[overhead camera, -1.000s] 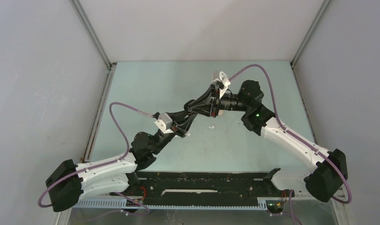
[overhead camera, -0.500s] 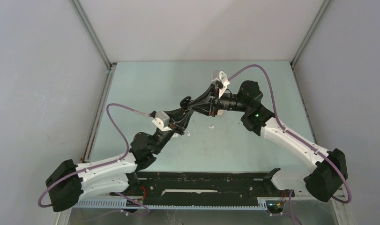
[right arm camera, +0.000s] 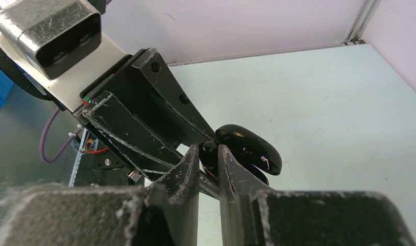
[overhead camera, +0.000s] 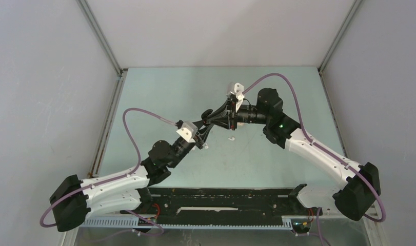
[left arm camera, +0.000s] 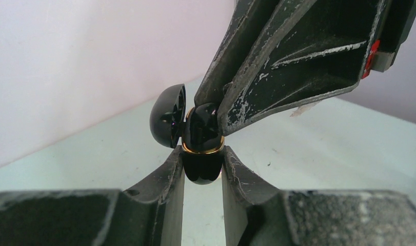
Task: Insert the wireless bluetooth earbuds into the charging case
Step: Place the earbud in the charging case.
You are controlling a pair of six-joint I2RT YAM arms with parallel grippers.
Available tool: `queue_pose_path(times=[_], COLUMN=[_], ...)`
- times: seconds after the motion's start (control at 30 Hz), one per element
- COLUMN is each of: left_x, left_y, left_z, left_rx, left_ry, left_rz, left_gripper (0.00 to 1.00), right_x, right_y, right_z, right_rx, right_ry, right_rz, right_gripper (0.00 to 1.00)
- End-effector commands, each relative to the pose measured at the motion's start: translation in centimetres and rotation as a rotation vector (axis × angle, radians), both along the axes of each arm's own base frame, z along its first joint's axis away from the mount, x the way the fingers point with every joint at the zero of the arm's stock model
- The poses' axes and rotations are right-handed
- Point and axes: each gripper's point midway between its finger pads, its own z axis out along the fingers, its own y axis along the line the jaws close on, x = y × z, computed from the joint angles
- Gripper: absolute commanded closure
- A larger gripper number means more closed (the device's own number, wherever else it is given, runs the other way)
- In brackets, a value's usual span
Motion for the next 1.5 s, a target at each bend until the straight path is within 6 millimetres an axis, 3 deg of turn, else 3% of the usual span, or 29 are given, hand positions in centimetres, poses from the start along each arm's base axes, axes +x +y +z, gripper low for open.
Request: queue_pose_path(times=[0.0,0.57,0.8,0.9,1.0,1.2,1.47], left_x=[-0.7,-2.7,-2.9,-2.9,-3.1,-3.2,-4.3], left_y=[0.2,-0.2,-0.5,-0.6,-0.7,-0.6,-0.4], left_z=[4.2,3.9,3.3,3.1,3.3,3.5,4.6], left_rx=[-0.011,-0.002,0.028,0.016,0.005,-0.021,-0.095], left_ry=[-0.124,-0.23,-0.239,-0.229,-0.225,-0.211,-0.177], left_rz=[0.006,-0.053,-0.053,-0.057,-0.07,-0.077,-0.134], left_gripper=[1.0,1.0,1.0,1.0,1.0,1.0,1.0], right_x=[-0.3,-0.2,-0.2,-0.3,-0.8,-2.4,-5.3], right_y=[0.0,0.4,0.6,0.5,0.1,-1.0,-5.5], right_z=[-0.2,-0.4,-1.7,-1.3,-0.2,2.4,8.1], right_rx=[-0.043,-0.036,-0.103,-0.095,-0.077,-0.035,-0.009], right_ry=[-0.025,0.053,0.107,0.102,0.078,0.034,0.075], right_rz=[-0.004,-0.003,0.017,0.019,0.023,0.061,0.163], right_gripper=[1.0,1.0,0.8,0.76,0.74,0.6,0.55])
